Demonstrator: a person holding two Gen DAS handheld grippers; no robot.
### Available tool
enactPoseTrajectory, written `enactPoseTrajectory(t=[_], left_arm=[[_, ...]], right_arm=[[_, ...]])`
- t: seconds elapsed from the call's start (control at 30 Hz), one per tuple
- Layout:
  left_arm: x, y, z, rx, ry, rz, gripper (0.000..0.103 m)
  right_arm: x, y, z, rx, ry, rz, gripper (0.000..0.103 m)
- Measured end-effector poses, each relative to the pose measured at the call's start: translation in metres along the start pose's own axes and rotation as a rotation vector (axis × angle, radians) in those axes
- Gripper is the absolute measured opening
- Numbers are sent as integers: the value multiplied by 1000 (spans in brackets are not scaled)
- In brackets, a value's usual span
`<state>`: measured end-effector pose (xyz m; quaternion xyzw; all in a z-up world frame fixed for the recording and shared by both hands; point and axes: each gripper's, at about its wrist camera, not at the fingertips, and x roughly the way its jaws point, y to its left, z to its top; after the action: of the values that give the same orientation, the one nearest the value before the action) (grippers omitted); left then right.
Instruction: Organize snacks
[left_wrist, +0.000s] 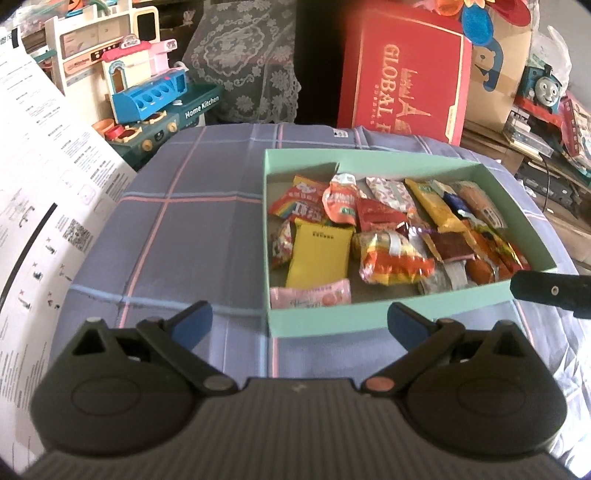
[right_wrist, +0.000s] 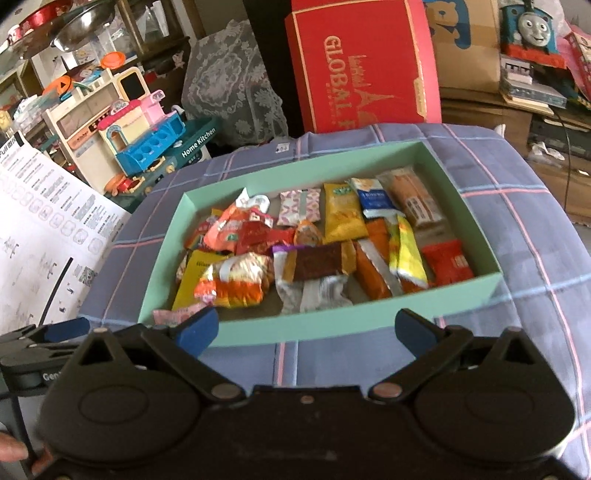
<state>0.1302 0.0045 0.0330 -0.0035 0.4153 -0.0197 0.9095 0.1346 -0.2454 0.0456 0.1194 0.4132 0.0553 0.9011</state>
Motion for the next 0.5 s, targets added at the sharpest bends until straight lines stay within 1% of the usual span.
enactPoseTrajectory(t=[0.13, 0.5], left_arm=[[-6, -1, -8, 6, 2, 4, 103], [-10, 2, -21, 7, 19, 9, 103]], right_arm=[[-5, -3, -10, 12, 15, 0, 103], [-7, -6, -21, 23, 40, -10, 103]])
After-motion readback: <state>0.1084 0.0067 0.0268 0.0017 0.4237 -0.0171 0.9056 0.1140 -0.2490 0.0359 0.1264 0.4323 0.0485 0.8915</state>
